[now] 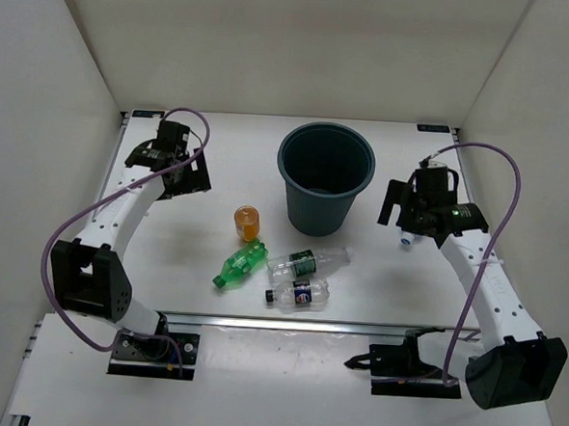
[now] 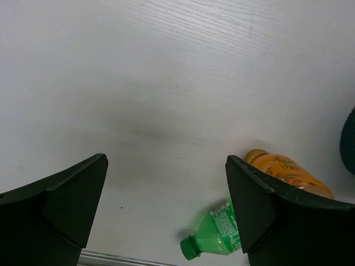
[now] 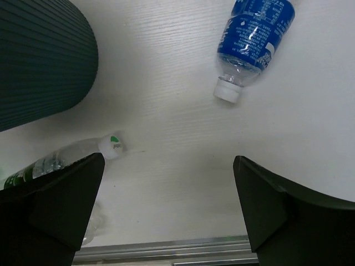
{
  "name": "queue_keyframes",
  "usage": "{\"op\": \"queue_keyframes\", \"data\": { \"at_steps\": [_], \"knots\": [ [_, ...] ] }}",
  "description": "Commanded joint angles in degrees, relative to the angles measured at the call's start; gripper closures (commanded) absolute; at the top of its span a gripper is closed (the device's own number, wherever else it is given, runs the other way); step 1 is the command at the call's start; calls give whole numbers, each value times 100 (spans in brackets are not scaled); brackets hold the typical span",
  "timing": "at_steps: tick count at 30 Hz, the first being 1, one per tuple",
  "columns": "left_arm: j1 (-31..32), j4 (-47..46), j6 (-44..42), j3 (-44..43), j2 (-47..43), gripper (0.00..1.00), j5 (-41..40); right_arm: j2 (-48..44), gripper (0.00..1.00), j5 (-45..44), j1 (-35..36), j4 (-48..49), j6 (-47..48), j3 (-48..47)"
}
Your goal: Put the plastic bottles in the bin
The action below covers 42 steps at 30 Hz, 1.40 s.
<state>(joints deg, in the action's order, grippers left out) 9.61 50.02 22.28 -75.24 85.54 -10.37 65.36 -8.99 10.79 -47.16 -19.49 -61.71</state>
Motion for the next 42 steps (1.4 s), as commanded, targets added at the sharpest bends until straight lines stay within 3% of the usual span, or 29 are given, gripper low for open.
{"op": "queue_keyframes", "data": {
  "at_steps": [1,5,8,13,16,21,29,33,38,42],
  "knots": [
    [50,-36,-13,-26,-494,1,271,-287,1,-68,-33,233,41,-113],
    [-46,-98,-14,150,-705,1,441,-673,1,1345,-848,794,278,228],
    [190,-150,-13,282,-950,2,290,-744,1,753,-728,1007,515,204],
    [533,-388,48,826,-1241,1,484,80,1,145,-1069,902,605,-174],
    [1016,-388,83,1072,-1540,1,-17,555,1,109,-1735,945,420,-323],
    [1087,-457,101,1591,-1970,2,491,1258,1,538,-2379,1304,402,-368],
    [1148,-484,180,1855,-2181,1,510,2559,1,556,-2116,2280,226,-807],
    [1157,-318,233,1882,-2322,2,510,3332,1,399,-2134,2273,112,-1254],
    [1070,-230,320,2066,-2577,1,466,3765,10,292,-2037,2350,-99,-1204],
    [1061,-142,355,2084,-2744,1,413,3817,31,259,-2046,2544,-231,-931]
  ]
}}
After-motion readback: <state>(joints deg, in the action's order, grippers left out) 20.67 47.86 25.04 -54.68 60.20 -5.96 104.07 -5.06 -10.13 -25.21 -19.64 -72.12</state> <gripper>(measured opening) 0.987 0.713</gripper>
